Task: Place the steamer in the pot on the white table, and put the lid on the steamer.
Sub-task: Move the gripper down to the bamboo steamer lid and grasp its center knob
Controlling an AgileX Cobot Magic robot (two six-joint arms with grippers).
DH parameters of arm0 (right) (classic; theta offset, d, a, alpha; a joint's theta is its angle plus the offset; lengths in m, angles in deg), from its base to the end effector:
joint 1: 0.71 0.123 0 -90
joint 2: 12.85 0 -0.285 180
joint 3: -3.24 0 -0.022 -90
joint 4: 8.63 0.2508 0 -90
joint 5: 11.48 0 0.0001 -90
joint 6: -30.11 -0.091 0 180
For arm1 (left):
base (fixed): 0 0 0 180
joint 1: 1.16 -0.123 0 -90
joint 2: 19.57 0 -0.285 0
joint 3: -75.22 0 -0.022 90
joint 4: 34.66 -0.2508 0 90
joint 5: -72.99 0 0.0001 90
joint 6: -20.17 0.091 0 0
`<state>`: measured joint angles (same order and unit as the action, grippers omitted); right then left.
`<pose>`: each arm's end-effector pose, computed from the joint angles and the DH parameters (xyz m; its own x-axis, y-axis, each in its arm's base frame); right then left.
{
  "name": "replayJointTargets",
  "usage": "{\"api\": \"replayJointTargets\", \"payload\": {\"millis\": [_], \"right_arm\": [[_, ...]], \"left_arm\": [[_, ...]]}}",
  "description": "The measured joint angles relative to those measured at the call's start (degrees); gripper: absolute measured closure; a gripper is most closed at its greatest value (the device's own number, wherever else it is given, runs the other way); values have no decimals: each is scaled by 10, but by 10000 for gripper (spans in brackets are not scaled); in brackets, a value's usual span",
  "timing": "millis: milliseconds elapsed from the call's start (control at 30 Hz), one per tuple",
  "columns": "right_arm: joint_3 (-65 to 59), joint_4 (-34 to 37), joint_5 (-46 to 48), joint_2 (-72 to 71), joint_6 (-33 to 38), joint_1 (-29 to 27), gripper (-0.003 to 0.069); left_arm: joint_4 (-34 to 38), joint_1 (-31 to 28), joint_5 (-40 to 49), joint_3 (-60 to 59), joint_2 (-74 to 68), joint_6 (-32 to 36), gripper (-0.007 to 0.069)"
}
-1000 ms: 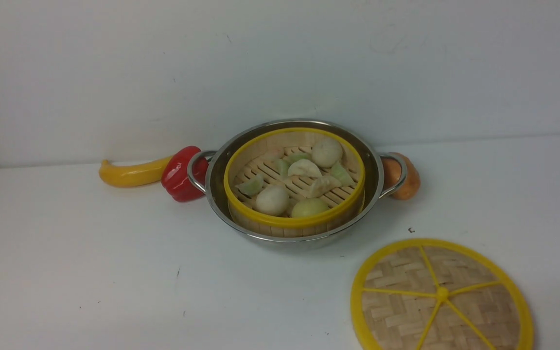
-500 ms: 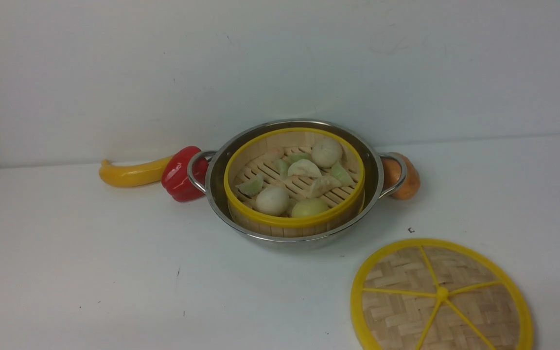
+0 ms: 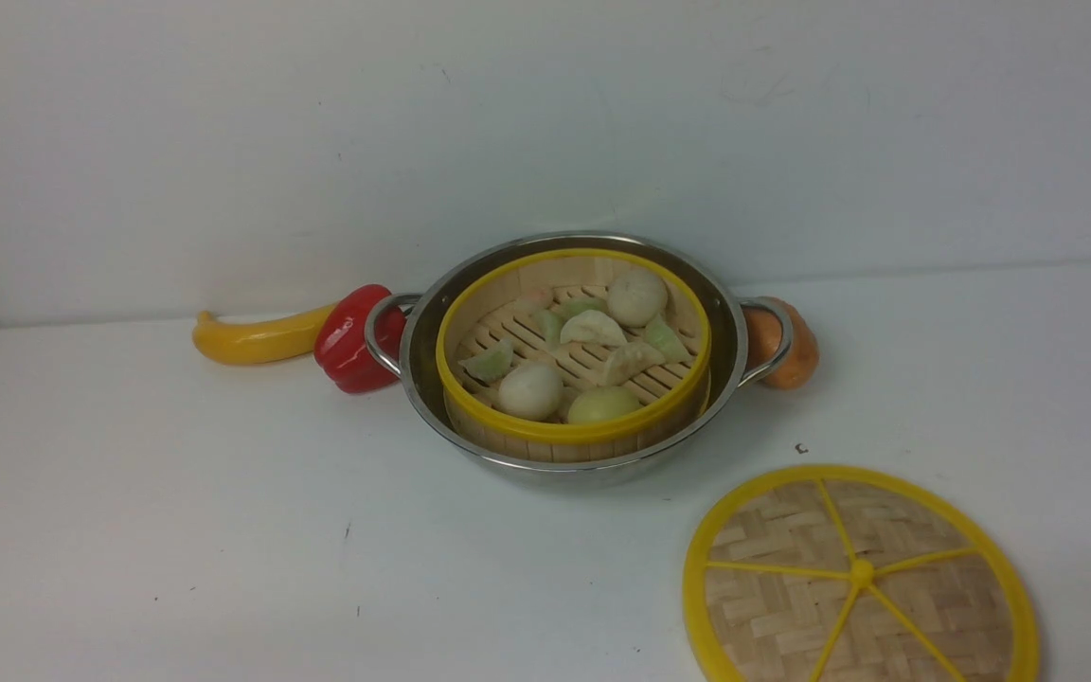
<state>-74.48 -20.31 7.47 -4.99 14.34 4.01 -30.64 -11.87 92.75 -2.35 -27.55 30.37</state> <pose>0.0544 -0.0015 0.1809 -0.2446 0.0620 -0.9676 0.0015 0.9980 0.0635 0.0533 0.0079 0.1799 -0.2753 0.0616 -0.9594 -0.1334 0.9858 0.1016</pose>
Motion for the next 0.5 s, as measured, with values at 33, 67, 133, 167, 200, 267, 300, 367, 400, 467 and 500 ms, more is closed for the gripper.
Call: {"api": "replayJointTargets", "payload": {"millis": [33, 67, 133, 167, 200, 267, 300, 367, 400, 467, 500], "right_arm": [[0, 0, 0, 0, 0, 0, 414], [0, 0, 0, 0, 0, 0, 414], [0, 0, 0, 0, 0, 0, 414], [0, 0, 0, 0, 0, 0, 414], [0, 0, 0, 0, 0, 0, 414], [0, 0, 0, 0, 0, 0, 414], [0, 0, 0, 0, 0, 0, 414], [0, 0, 0, 0, 0, 0, 414], [0, 0, 0, 0, 0, 0, 414], [0, 0, 0, 0, 0, 0, 414], [0, 0, 0, 0, 0, 0, 414]], "left_arm": [[0, 0, 0, 0, 0, 0, 467], [0, 1, 0, 0, 0, -1, 467], [0, 6, 0, 0, 0, -2, 467], [0, 7, 0, 0, 0, -2, 467], [0, 17, 0, 0, 0, -2, 467], [0, 30, 0, 0, 0, -2, 466], [0, 35, 0, 0, 0, -2, 464], [0, 40, 0, 0, 0, -2, 456], [0, 40, 0, 0, 0, -2, 453], [0, 41, 0, 0, 0, -2, 449], [0, 43, 0, 0, 0, -2, 448]]}}
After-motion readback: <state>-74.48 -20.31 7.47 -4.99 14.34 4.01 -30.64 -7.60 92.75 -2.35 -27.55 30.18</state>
